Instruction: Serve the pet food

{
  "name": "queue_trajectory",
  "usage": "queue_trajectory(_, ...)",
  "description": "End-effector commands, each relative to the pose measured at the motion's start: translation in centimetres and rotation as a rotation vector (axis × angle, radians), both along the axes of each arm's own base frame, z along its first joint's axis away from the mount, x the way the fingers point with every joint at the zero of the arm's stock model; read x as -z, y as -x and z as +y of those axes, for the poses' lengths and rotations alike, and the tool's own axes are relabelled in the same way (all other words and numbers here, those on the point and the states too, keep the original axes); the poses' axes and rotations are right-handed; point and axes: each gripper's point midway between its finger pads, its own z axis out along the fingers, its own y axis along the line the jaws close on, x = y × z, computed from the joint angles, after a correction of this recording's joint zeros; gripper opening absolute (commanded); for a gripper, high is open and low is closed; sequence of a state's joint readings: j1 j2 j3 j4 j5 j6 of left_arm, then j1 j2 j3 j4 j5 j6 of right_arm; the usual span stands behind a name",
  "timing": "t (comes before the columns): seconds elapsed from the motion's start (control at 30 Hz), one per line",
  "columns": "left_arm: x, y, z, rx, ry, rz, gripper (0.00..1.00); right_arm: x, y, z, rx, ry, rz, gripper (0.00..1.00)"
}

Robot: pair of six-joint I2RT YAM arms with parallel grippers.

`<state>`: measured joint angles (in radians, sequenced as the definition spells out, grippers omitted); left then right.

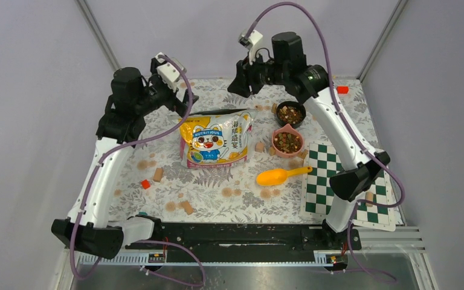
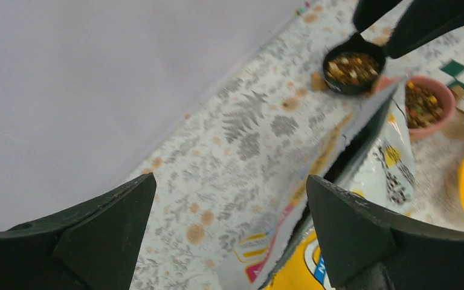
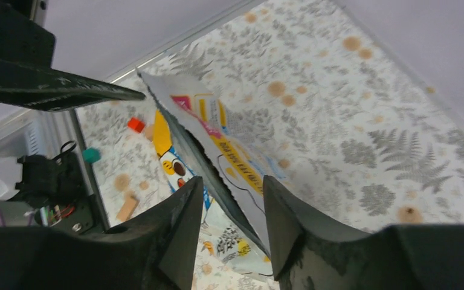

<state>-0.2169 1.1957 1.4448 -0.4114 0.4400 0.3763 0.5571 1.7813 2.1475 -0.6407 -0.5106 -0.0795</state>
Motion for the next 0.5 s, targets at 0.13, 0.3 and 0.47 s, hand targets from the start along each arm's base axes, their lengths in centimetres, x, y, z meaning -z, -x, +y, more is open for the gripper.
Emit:
queue_trajectory(0.13, 6.4, 2.2, -3.8, 0.303, -0.039, 0.243, 0.91, 5.2, 3.9, 3.1, -0.351, 0.112, 0.013, 0.58)
queue_trajectory(0.3, 7.9, 2.4, -4.4, 0.379, -0.080, 0.209, 0.85, 8.6, 4.3, 2.8, -0.433, 0.221, -0.079, 0.66)
queue_trajectory(0.47, 9.1, 2.7, -4.6, 0.439, -0.134, 0.119, 0.75, 10.2, 3.9, 3.0, -0.454, 0.269, -0.122, 0.63)
